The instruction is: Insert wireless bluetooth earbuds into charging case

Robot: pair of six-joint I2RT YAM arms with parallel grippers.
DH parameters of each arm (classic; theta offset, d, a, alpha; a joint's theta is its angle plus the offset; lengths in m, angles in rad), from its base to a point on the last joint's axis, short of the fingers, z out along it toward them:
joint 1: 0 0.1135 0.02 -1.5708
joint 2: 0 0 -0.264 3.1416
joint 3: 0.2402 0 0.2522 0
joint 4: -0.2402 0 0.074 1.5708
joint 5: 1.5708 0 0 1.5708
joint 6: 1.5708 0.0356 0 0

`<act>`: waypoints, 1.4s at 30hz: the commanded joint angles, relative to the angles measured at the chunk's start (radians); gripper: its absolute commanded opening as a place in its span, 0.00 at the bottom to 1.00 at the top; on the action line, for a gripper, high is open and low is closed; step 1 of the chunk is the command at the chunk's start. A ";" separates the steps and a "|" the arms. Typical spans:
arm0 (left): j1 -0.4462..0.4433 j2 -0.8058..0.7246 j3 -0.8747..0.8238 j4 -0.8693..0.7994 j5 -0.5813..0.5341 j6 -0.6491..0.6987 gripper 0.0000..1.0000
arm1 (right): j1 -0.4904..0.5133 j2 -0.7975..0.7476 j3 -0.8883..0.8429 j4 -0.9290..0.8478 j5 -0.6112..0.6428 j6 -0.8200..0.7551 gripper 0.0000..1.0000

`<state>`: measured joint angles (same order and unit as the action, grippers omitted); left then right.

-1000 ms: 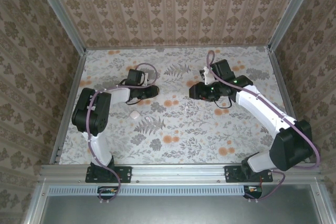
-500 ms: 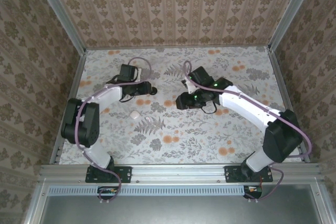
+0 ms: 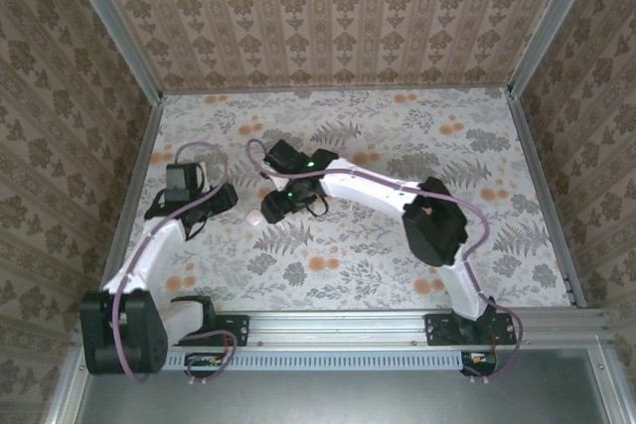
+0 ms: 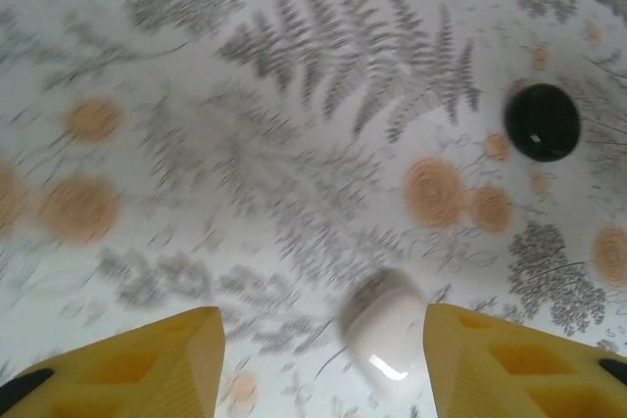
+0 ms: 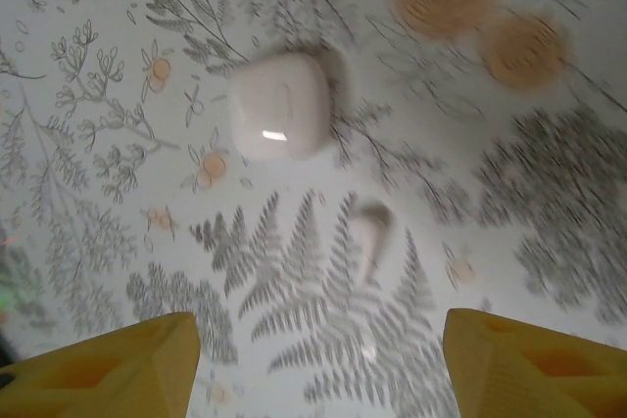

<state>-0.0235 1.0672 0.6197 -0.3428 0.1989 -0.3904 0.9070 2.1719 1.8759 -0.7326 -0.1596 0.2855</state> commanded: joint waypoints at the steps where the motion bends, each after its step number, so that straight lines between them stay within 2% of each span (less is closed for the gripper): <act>1: 0.032 -0.113 -0.058 -0.075 0.033 -0.059 0.58 | 0.031 0.105 0.120 -0.081 0.098 -0.059 0.69; 7: 0.089 -0.270 -0.119 -0.129 0.036 -0.098 0.64 | 0.065 0.263 0.324 -0.131 0.163 -0.087 0.72; 13: 0.163 -0.296 -0.132 -0.140 0.096 -0.105 0.66 | 0.079 0.395 0.511 -0.201 0.221 -0.110 0.74; 26: 0.217 -0.257 -0.138 -0.105 0.154 -0.088 0.67 | 0.102 0.474 0.566 -0.207 0.210 -0.136 0.76; 29: 0.220 -0.252 -0.137 -0.101 0.160 -0.087 0.68 | 0.104 0.486 0.566 -0.210 0.209 -0.141 0.72; 36: 0.223 -0.252 -0.137 -0.101 0.166 -0.091 0.67 | 0.104 0.476 0.565 -0.239 0.216 -0.166 0.46; 42: 0.227 -0.261 -0.124 -0.099 0.205 -0.090 0.66 | 0.104 0.374 0.484 -0.221 0.266 -0.219 0.40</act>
<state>0.1925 0.8162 0.4908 -0.4564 0.3637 -0.4786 1.0046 2.6133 2.4065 -0.9054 0.0715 0.1078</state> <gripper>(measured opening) 0.658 0.443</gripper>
